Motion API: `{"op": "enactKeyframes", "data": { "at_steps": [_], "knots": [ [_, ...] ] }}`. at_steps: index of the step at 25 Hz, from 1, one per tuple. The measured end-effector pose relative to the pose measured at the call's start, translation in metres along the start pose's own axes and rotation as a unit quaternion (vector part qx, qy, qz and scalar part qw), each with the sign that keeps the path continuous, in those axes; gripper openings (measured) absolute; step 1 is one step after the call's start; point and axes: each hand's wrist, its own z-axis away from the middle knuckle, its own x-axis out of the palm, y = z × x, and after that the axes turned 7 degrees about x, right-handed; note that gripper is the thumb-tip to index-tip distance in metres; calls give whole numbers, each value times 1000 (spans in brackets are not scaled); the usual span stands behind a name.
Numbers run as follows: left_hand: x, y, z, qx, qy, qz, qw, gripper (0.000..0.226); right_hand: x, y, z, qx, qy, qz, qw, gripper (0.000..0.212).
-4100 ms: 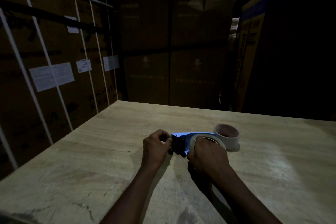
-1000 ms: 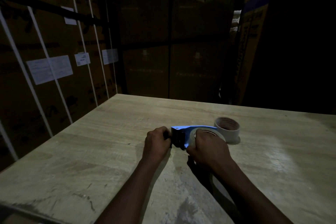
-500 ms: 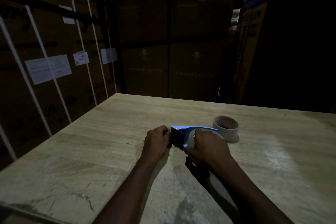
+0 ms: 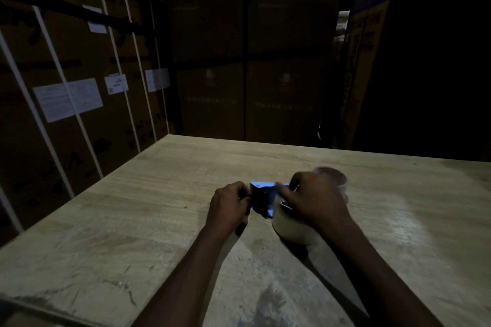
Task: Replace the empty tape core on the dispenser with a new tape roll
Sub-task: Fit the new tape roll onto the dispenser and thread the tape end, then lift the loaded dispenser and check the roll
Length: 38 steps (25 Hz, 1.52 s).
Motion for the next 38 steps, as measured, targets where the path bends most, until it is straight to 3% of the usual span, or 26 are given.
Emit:
{"op": "enactKeyframes", "data": {
  "at_steps": [2, 7, 11, 13, 19, 29, 36, 38],
  "knots": [
    [0, -1, 0, 9, -1, 1, 1000, 9, -13, 14, -6, 28, 80, 1, 996, 26],
    [3, -4, 0, 20, -5, -7, 1000, 10, -15, 33, -8, 53, -45, 78, 995, 30],
    [3, -5, 0, 34, -19, -27, 999, 9, -9, 36, -7, 62, -85, 73, 992, 34],
    [2, -5, 0, 47, -21, -33, 998, 5, -9, 37, -7, 66, -84, 69, 992, 29],
    [2, 0, -1, 34, -18, -45, 998, 30, -15, 35, -4, 43, -61, 35, 997, 14],
    [1, 0, 1, 23, -24, -28, 999, 7, -13, 34, -5, 50, -61, 42, 996, 13],
    [4, -5, 1, 23, -42, -43, 998, 9, -10, 38, -13, 27, -122, 21, 992, 30],
    [4, -3, 0, 17, -29, -18, 999, 14, -11, 40, -14, 26, -123, 10, 992, 24]
  ]
}}
